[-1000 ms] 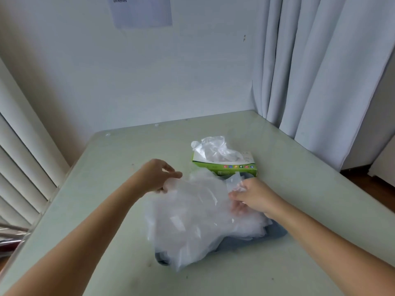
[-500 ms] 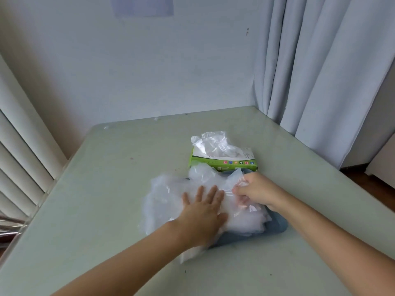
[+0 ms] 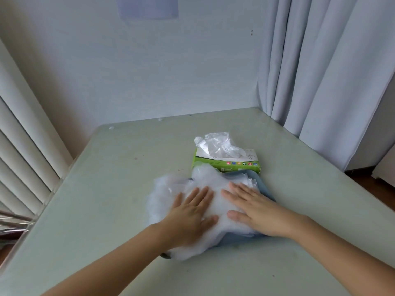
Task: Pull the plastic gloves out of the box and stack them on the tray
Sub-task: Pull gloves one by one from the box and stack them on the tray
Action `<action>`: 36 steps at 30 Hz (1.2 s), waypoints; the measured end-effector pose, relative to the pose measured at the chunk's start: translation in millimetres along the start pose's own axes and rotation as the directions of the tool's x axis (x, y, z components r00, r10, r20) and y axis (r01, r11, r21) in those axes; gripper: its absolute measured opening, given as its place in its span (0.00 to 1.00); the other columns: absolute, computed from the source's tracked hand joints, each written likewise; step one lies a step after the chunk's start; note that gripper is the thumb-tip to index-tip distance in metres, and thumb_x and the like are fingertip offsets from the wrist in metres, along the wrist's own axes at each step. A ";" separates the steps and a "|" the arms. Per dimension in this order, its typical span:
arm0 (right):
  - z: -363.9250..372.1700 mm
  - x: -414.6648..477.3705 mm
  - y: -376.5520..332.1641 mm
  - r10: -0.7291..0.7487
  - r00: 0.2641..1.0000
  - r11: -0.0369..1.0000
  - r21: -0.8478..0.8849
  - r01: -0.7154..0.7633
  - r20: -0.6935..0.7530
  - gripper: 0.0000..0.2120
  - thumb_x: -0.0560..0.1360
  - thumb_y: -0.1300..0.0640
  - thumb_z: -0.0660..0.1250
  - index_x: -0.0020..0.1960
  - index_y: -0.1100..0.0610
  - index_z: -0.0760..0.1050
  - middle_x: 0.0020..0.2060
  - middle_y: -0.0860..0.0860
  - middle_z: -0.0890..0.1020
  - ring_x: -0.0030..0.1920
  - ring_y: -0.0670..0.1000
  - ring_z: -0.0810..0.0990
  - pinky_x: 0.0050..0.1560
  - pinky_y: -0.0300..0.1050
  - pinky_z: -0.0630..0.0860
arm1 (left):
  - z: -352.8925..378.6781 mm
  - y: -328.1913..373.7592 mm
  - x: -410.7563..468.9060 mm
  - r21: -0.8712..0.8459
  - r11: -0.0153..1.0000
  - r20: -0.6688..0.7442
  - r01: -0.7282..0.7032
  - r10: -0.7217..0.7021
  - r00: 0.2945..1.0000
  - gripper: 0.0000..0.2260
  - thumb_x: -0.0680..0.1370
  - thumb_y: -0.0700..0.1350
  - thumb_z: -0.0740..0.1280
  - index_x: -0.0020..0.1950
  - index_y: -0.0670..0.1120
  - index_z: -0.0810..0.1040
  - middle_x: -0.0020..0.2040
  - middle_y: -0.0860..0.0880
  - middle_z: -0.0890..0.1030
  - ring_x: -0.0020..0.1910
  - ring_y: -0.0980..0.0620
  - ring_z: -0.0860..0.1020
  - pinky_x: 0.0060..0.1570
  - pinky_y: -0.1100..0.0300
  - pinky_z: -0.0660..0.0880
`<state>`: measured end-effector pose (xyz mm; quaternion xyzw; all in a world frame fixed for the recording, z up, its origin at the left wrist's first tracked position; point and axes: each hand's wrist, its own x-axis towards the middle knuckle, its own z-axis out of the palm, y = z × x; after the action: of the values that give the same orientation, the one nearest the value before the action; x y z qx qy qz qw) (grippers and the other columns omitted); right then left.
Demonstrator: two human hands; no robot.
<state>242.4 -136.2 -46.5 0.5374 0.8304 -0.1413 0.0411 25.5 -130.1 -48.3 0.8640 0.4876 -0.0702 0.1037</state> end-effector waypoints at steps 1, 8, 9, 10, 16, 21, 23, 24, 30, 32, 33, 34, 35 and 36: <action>-4.7 -3.5 1.8 0.026 0.999 1.000 -0.008 -0.026 0.024 0.40 0.70 0.30 0.38 0.77 0.44 0.38 0.76 0.47 0.36 0.75 0.45 0.35 0.70 0.37 0.33 | 2.7 -6.2 -6.1 0.016 1.000 -0.003 0.018 -0.018 1.000 0.35 0.75 0.69 0.38 0.77 0.54 0.36 0.78 0.55 0.37 0.77 0.54 0.39 0.74 0.48 0.36; -50.1 8.0 18.1 0.134 0.923 0.964 0.263 -0.037 -0.362 0.09 0.73 0.54 0.70 0.53 0.52 0.80 0.47 0.47 0.81 0.47 0.48 0.78 0.52 0.45 0.74 | -40.5 -17.6 -33.7 0.024 0.993 0.159 0.119 -0.121 0.980 0.44 0.69 0.75 0.47 0.79 0.53 0.46 0.79 0.52 0.48 0.78 0.50 0.48 0.74 0.54 0.46; -56.1 17.4 25.3 0.187 0.835 0.956 0.292 -0.034 -0.518 0.09 0.72 0.57 0.71 0.52 0.54 0.81 0.43 0.47 0.79 0.42 0.48 0.76 0.48 0.45 0.74 | -53.2 -16.5 -31.2 -0.022 0.991 0.136 0.132 -0.128 0.982 0.38 0.73 0.71 0.54 0.78 0.54 0.53 0.78 0.53 0.55 0.76 0.50 0.55 0.72 0.56 0.52; -62.0 27.7 32.9 0.228 0.757 0.952 0.305 -0.041 -0.612 0.12 0.70 0.59 0.73 0.54 0.55 0.80 0.44 0.47 0.77 0.42 0.47 0.74 0.47 0.44 0.73 | -65.5 -16.8 -25.8 -0.070 0.988 0.082 0.136 -0.131 0.988 0.34 0.74 0.69 0.57 0.76 0.54 0.59 0.76 0.53 0.62 0.73 0.51 0.62 0.69 0.58 0.58; -76.2 77.8 59.3 0.248 0.762 0.933 0.360 -0.021 -0.598 0.12 0.73 0.61 0.71 0.56 0.57 0.82 0.45 0.51 0.80 0.41 0.50 0.76 0.44 0.39 0.67 | -118.0 -18.7 39.1 -0.337 0.941 -0.314 0.041 -0.153 0.937 0.15 0.75 0.51 0.71 0.59 0.47 0.79 0.55 0.51 0.81 0.53 0.55 0.78 0.54 0.65 0.72; -92.6 80.6 50.9 0.239 0.661 0.920 0.384 0.081 -0.712 0.07 0.77 0.61 0.67 0.49 0.60 0.83 0.39 0.47 0.82 0.29 0.38 0.74 0.36 0.30 0.67 | -115.7 -6.9 94.3 -0.417 0.907 -0.404 -0.055 -0.131 0.905 0.15 0.72 0.44 0.74 0.57 0.44 0.79 0.53 0.48 0.81 0.52 0.52 0.79 0.49 0.66 0.71; -97.8 77.9 45.1 0.216 0.642 0.919 0.375 0.121 -0.736 0.05 0.76 0.61 0.68 0.48 0.59 0.83 0.35 0.44 0.78 0.29 0.34 0.75 0.34 0.26 0.66 | -109.3 -1.9 110.3 -0.372 0.925 -0.439 -0.074 -0.106 0.892 0.24 0.71 0.48 0.75 0.65 0.45 0.74 0.61 0.47 0.77 0.59 0.50 0.75 0.54 0.65 0.67; -99.5 77.4 43.2 0.207 0.630 0.920 0.368 0.135 -0.749 0.04 0.75 0.61 0.69 0.47 0.59 0.83 0.34 0.43 0.77 0.29 0.34 0.75 0.34 0.26 0.67 | -107.3 -0.5 117.2 -0.353 0.932 -0.463 -0.084 -0.095 0.881 0.29 0.71 0.50 0.75 0.68 0.46 0.71 0.65 0.47 0.73 0.62 0.50 0.73 0.57 0.65 0.66; -96.2 83.2 39.5 0.199 0.604 0.886 0.405 0.225 -0.772 0.04 0.76 0.61 0.68 0.48 0.58 0.82 0.35 0.47 0.82 0.36 0.46 0.81 0.39 0.31 0.74 | -99.1 10.6 135.5 -0.340 0.919 -0.636 -0.198 -0.069 0.768 0.25 0.72 0.53 0.73 0.65 0.45 0.74 0.64 0.46 0.72 0.62 0.47 0.72 0.58 0.59 0.69; -91.3 84.9 39.2 0.189 0.570 0.881 0.394 0.261 -0.800 0.04 0.76 0.61 0.68 0.48 0.57 0.81 0.35 0.45 0.81 0.36 0.42 0.80 0.39 0.33 0.73 | -97.9 16.5 136.2 -0.359 0.906 -0.714 -0.222 -0.114 0.691 0.18 0.73 0.50 0.73 0.58 0.43 0.76 0.59 0.45 0.74 0.57 0.47 0.75 0.51 0.61 0.70; -88.5 85.6 39.8 0.186 0.547 0.876 0.390 0.284 -0.816 0.04 0.76 0.61 0.68 0.48 0.57 0.81 0.36 0.45 0.81 0.36 0.42 0.79 0.40 0.34 0.73 | -98.2 18.8 135.9 -0.362 0.908 -0.729 -0.209 -0.137 0.670 0.16 0.73 0.49 0.72 0.56 0.42 0.77 0.57 0.45 0.75 0.54 0.47 0.75 0.48 0.61 0.70; -85.7 86.4 40.7 0.188 0.524 0.869 0.389 0.306 -0.831 0.03 0.76 0.61 0.68 0.47 0.58 0.81 0.37 0.46 0.82 0.37 0.43 0.80 0.41 0.36 0.75 | -99.0 20.3 136.2 -0.355 0.917 -0.734 -0.183 -0.152 0.662 0.14 0.74 0.49 0.72 0.54 0.41 0.77 0.55 0.45 0.75 0.52 0.47 0.75 0.46 0.61 0.69; -83.0 86.5 41.0 0.189 0.504 0.863 0.387 0.324 -0.843 0.03 0.76 0.61 0.68 0.47 0.58 0.81 0.38 0.48 0.82 0.38 0.44 0.80 0.42 0.39 0.76 | -99.7 21.2 136.5 -0.344 0.927 -0.730 -0.152 -0.162 0.664 0.13 0.75 0.49 0.71 0.52 0.41 0.78 0.52 0.45 0.76 0.50 0.47 0.75 0.45 0.59 0.69; -80.7 86.6 40.7 0.193 0.494 0.852 0.395 0.344 -0.848 0.03 0.76 0.61 0.68 0.47 0.58 0.80 0.40 0.49 0.83 0.40 0.46 0.81 0.43 0.41 0.77 | -100.5 21.6 136.8 -0.344 0.930 -0.718 -0.127 -0.173 0.674 0.11 0.76 0.48 0.70 0.50 0.41 0.79 0.50 0.44 0.76 0.48 0.46 0.75 0.43 0.58 0.69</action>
<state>249.7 -21.9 3.9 0.4852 0.6896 -0.0716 -0.5329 116.4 -2.8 21.0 0.7767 0.5029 0.3751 0.0560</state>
